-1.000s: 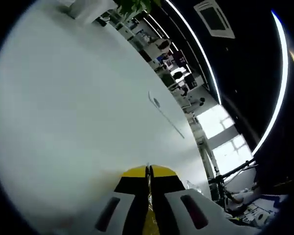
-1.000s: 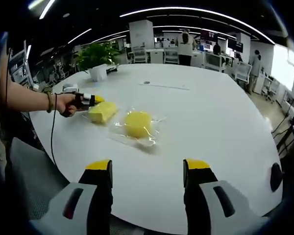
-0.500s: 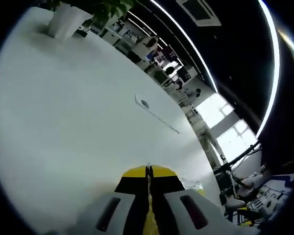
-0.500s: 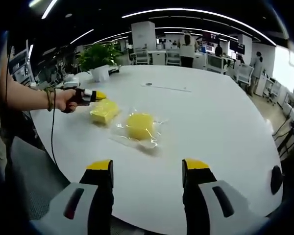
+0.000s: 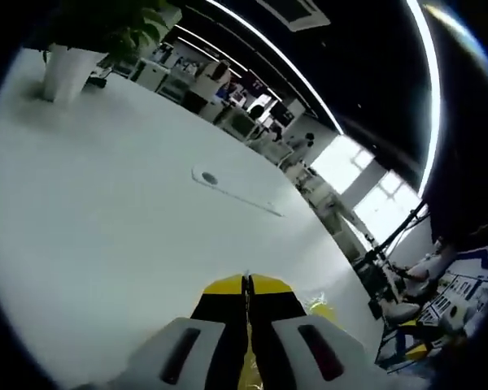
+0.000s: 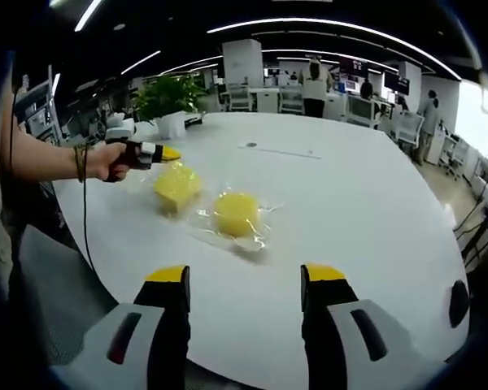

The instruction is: Compare the silicone blocks by pressing each to a similar depth, holding the contact briefly, and releasing to observe deformation and rebound differences across the visible hardness samples.

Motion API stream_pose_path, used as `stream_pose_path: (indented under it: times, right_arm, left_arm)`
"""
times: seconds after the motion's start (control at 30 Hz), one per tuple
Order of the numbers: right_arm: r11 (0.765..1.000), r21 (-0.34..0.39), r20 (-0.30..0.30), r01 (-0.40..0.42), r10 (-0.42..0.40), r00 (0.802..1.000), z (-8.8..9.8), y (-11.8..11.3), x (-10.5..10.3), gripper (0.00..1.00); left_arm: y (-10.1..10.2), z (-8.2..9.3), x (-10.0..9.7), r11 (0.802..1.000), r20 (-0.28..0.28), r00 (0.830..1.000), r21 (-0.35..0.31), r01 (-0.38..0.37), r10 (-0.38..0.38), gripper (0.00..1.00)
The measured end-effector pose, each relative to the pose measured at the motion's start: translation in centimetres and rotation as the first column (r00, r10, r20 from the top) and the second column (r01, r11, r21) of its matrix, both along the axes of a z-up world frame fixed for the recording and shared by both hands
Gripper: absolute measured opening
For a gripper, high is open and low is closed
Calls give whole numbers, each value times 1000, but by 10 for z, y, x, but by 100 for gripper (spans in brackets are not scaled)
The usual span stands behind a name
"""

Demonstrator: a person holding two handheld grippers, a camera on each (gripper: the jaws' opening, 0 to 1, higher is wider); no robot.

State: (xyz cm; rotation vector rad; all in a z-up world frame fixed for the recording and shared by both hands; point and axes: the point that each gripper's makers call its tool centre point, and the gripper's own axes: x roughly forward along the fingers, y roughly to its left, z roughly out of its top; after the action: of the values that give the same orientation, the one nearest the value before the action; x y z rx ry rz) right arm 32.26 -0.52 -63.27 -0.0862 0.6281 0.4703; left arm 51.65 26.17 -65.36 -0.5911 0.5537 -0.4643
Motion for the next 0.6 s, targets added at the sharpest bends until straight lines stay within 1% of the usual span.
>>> stream_pose_path:
  times: [0.03,0.07,0.17,0.2,0.43,0.5,0.53,0.6]
  right_arm:
    - [1000,3,1,-1,1,1000,0,1,0,50]
    - [1000,6,4,-4,4,1000,1,2,0,50]
    - [1000,7,11,-16,16,1000,2,6,0,50]
    - [1000,7,13,-19,19,1000,3,7,0,50]
    - [999,8,41,-41,40,998,11,12,-1,49]
    - [999,8,50,-49,49,998,13,14,-2,49]
    - [999,7,52,-52,52,997,14,15,-2,49]
    - [998,12,61,-59,58,996,16,17,-3,49]
  left_arm:
    - [-2,3,-2,1000,7,1000,7,16,-16,0]
    - [-4,6,-3,999,26,999,23,29,-30,0]
    - [-8,12,-9,997,40,997,40,61,-63,0]
    - [-8,13,-10,996,52,996,63,67,-71,0]
    - [-18,28,-26,988,85,988,98,117,-126,0]
    - [-20,33,-31,982,106,983,134,132,-147,0]
    - [-24,37,-35,981,109,981,128,148,-162,0]
    - [-27,42,-42,976,119,976,144,165,-183,0]
